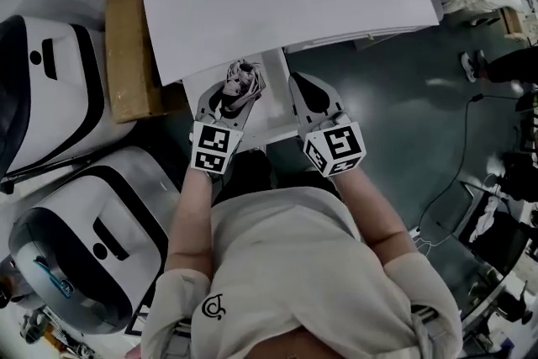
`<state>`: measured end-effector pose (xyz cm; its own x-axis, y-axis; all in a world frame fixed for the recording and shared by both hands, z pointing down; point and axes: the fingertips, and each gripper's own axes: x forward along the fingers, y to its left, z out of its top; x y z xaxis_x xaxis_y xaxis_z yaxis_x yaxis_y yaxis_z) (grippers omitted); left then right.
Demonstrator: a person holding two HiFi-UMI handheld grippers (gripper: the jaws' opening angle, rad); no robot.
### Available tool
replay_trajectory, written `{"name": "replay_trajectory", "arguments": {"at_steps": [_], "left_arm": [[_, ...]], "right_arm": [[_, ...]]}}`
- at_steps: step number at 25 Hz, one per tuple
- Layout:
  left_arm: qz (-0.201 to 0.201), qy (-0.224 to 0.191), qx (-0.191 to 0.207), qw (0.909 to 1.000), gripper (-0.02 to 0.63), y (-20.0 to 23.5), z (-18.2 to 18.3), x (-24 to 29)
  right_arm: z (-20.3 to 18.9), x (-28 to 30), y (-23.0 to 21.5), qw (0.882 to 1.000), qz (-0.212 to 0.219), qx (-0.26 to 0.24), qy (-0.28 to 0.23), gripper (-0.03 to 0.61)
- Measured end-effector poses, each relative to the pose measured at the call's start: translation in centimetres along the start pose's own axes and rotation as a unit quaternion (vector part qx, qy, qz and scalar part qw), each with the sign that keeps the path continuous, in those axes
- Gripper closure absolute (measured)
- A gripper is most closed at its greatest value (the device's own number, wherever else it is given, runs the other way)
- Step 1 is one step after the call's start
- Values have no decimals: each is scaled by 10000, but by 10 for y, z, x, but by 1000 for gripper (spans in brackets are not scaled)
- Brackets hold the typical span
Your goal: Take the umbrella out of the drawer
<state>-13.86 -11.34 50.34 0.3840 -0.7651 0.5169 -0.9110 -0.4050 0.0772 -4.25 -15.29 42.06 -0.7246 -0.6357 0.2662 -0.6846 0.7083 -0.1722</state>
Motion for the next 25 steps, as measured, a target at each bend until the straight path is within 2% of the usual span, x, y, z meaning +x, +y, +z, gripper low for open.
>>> {"name": "replay_trajectory", "arguments": {"at_steps": [7, 13, 18, 21, 25], "left_arm": [[514, -1056, 49, 9931, 371, 17, 66, -67], [962, -1871, 263, 9773, 370, 27, 118, -126], [1405, -2301, 248, 9626, 370, 44, 141, -170], [1598, -2531, 246, 9538, 370, 53, 149, -192], [1756, -2665, 203, 9475, 368, 60, 152, -208]], "right_arm": [[34, -3, 39, 9974, 522, -441, -235, 572], [62, -5, 66, 9929, 834, -629, -566, 572], [88, -4, 78, 9873, 959, -924, -863, 572], [100, -4, 85, 9857, 1008, -910, -1002, 572], [111, -3, 93, 9837, 1041, -908, -1150, 572]]}}
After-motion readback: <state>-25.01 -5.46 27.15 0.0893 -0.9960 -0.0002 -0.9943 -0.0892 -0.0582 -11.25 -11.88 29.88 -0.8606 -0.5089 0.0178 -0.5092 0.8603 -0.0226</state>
